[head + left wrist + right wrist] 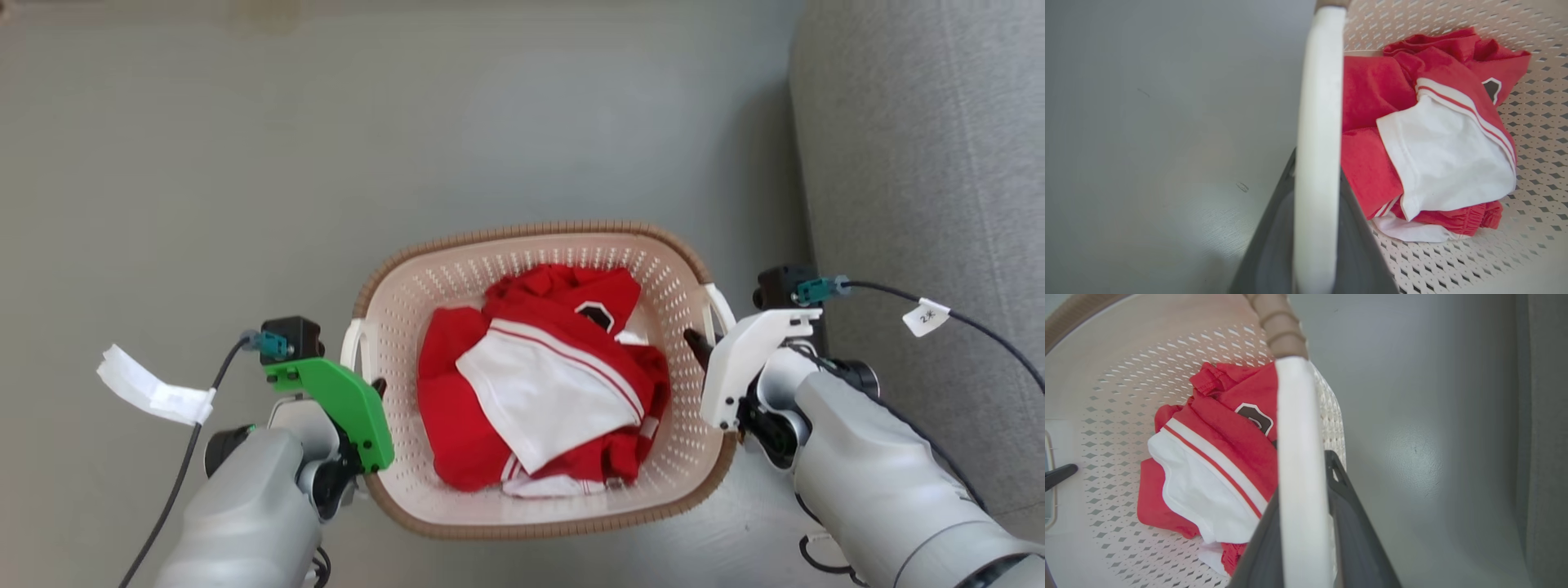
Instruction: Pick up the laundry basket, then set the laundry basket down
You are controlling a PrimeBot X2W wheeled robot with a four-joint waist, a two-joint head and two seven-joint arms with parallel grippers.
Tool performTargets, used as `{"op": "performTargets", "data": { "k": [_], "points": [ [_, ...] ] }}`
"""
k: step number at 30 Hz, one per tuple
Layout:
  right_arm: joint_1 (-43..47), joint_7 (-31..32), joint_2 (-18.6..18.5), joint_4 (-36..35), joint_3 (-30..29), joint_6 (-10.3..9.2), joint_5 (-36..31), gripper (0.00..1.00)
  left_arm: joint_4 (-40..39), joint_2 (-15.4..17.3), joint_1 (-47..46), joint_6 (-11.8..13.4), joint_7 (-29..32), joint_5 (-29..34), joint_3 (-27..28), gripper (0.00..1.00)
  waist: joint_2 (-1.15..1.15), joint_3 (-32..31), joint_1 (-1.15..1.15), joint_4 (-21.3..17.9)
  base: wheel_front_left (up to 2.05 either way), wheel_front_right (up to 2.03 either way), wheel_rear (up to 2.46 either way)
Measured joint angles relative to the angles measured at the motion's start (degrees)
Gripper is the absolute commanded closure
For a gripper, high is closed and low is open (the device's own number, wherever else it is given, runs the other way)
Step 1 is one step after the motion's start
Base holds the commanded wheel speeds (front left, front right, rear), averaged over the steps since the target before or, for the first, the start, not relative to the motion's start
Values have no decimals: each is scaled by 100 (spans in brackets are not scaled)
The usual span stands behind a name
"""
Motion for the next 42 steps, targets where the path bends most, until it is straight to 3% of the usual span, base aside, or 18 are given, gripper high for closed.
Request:
{"op": "performTargets", "data": {
  "k": [25,42],
  "points": [
    [893,924,-5,44,635,-53,701,100,168,-8,913,0,751,-491,-370,100,0,-1966,0,-235,0,0,0],
    [893,1056,-14,74,773,-53,855,100,204,-5,936,0,899,-598,-435,100,0,-2180,0,-318,0,0,0]
  ]
}}
